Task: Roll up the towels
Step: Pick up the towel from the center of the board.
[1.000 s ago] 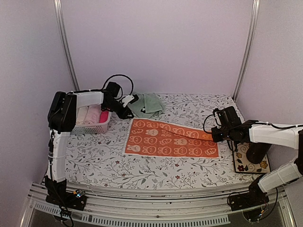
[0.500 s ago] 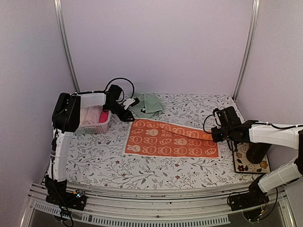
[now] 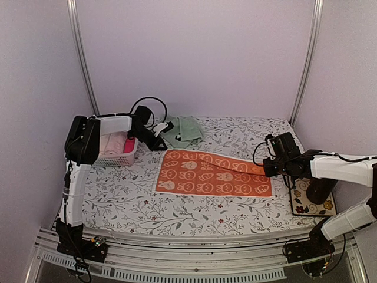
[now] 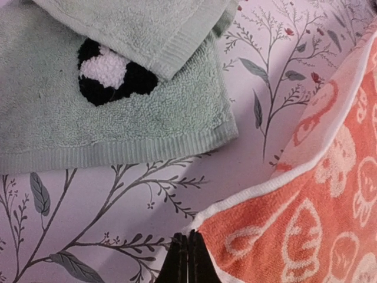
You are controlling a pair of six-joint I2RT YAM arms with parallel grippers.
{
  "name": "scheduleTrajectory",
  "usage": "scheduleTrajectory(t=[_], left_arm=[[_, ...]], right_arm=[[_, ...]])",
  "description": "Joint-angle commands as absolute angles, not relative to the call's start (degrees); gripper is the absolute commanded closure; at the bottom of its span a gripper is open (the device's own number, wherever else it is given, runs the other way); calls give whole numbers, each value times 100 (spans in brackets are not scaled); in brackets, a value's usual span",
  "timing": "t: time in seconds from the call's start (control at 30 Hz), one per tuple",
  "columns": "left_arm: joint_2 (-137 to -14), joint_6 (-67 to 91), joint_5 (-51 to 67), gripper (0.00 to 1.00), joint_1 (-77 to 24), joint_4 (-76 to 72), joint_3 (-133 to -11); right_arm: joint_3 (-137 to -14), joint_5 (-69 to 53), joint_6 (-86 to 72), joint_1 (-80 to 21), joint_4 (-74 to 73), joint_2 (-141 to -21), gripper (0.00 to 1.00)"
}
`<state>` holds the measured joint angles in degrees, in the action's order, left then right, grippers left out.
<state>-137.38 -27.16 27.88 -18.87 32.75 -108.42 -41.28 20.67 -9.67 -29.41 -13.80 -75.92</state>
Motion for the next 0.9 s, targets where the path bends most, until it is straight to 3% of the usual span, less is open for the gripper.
scheduleTrajectory(t=[0.0,0.4,0.87], left_arm=[[-13717,-2529,2790,100,-1794,3322,-10865],[-13152,-1977,2639,100,-1737,2431,-10137],[-11670,-1255,1854,100,-2271,458,-7794]], right_arm=[[-4084,2149,-1046,-2988,-1450,-7437,98],[-4090,2164,-1050,-2991,-1450,-7438,98],[-3881,1405,-1327,-3006,-1554,-6999,98]])
